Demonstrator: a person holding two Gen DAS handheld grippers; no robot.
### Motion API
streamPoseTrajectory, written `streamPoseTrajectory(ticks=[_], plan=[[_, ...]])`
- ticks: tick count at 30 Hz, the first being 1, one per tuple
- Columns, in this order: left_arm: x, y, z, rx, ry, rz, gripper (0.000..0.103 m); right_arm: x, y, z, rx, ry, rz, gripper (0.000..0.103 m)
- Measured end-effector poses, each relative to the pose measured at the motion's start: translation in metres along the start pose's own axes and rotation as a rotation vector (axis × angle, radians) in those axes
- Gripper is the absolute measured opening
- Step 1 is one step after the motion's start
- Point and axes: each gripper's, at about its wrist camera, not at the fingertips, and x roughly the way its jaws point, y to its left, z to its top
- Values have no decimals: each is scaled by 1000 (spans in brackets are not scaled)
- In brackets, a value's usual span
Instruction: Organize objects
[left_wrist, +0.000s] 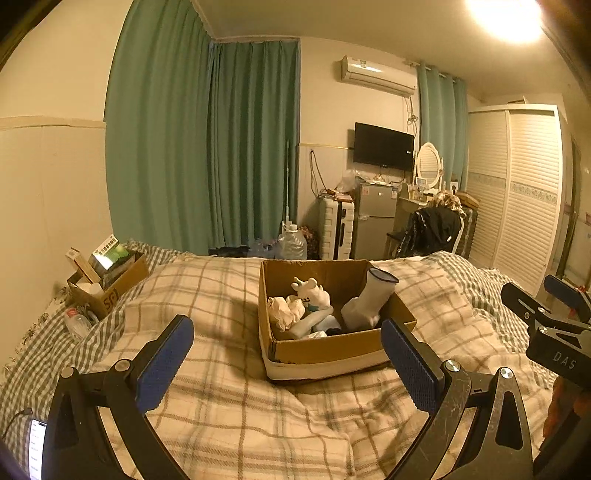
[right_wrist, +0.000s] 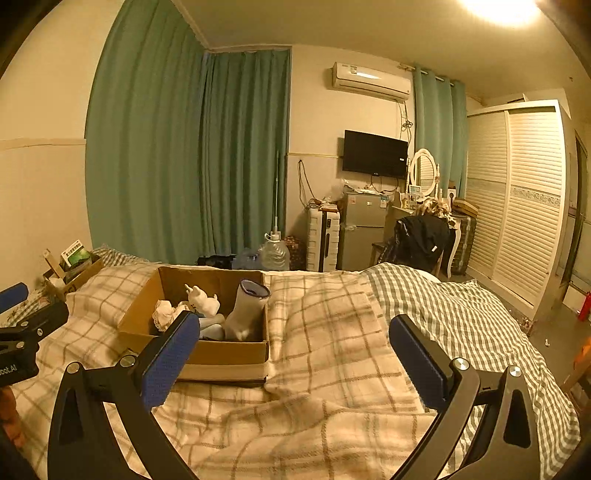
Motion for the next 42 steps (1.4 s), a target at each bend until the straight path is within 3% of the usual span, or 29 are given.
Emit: streamPoseTrajectory(ticks=[42], plan=[[-1, 0, -2, -10, 8, 7, 103, 2, 10, -3, -16, 15, 15, 103]])
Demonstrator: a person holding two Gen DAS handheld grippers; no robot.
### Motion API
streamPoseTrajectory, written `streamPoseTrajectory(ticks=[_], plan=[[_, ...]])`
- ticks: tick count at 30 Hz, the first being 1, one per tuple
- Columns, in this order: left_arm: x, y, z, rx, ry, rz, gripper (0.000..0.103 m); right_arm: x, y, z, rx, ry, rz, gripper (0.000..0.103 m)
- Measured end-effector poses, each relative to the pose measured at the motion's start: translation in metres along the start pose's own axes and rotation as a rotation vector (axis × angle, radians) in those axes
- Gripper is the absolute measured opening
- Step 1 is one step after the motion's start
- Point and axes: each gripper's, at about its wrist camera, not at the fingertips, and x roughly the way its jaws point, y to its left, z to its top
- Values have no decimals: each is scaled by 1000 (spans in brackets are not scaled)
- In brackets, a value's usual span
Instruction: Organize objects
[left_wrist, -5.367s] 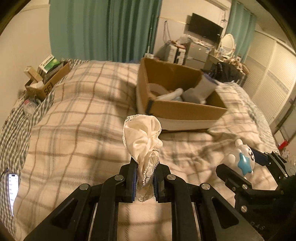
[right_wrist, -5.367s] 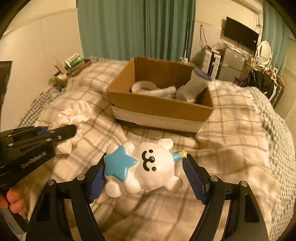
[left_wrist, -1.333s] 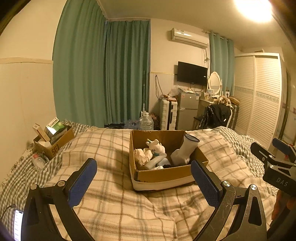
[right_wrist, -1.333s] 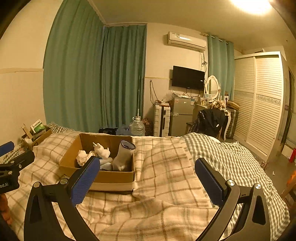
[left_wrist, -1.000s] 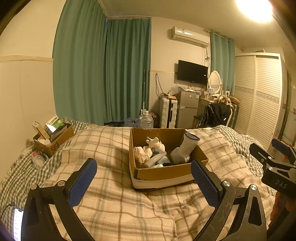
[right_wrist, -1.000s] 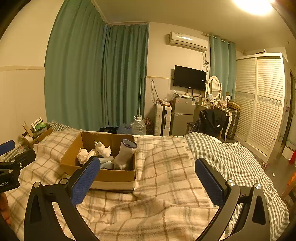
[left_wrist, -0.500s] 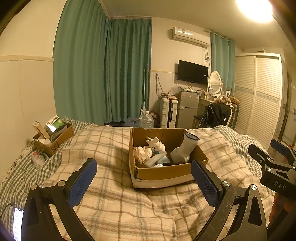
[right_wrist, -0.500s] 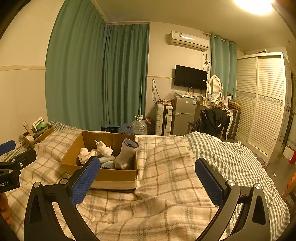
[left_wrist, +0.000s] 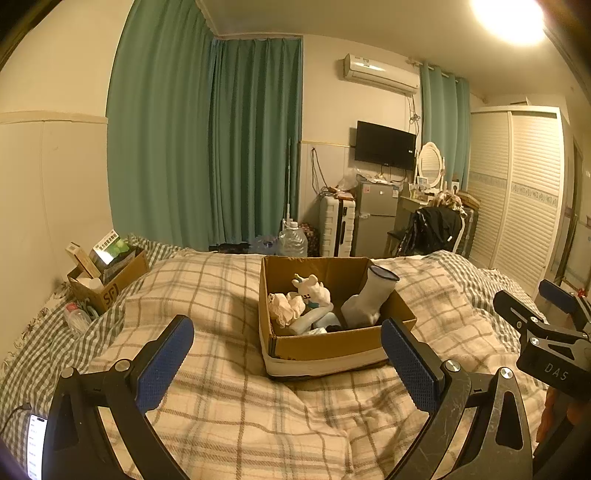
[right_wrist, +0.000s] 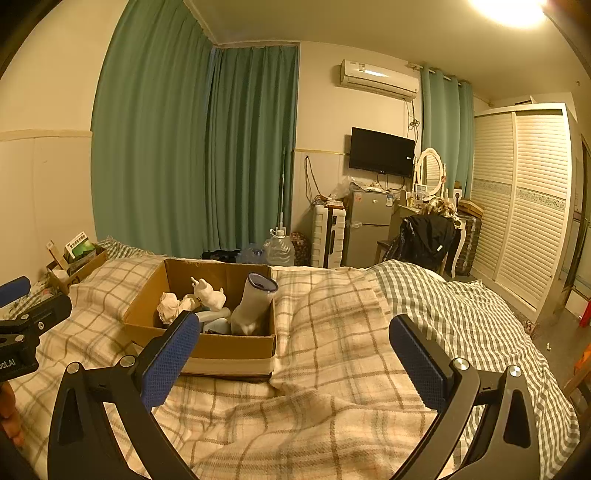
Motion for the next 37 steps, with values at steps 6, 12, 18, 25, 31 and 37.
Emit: streamPoseTrajectory(ticks=[6, 12, 18, 25, 31, 37], plan=[[0, 2, -1, -5, 7, 9, 103, 0, 1, -1, 0, 0, 1, 103], [1, 2, -1, 0, 11, 11, 103, 1, 1, -2, -1, 5, 4, 103], [0, 2, -1, 2, 11, 12, 103, 1, 1, -2, -1, 6, 4, 103], [1, 2, 0, 7, 11, 12, 103, 1, 2, -2, -2, 7, 5, 103], [1, 2, 0, 8, 12, 12, 103, 1, 2, -2, -3, 9, 6, 103], [-1, 4, 0, 15, -1, 21, 103, 2, 1, -3, -5, 13, 8, 103]])
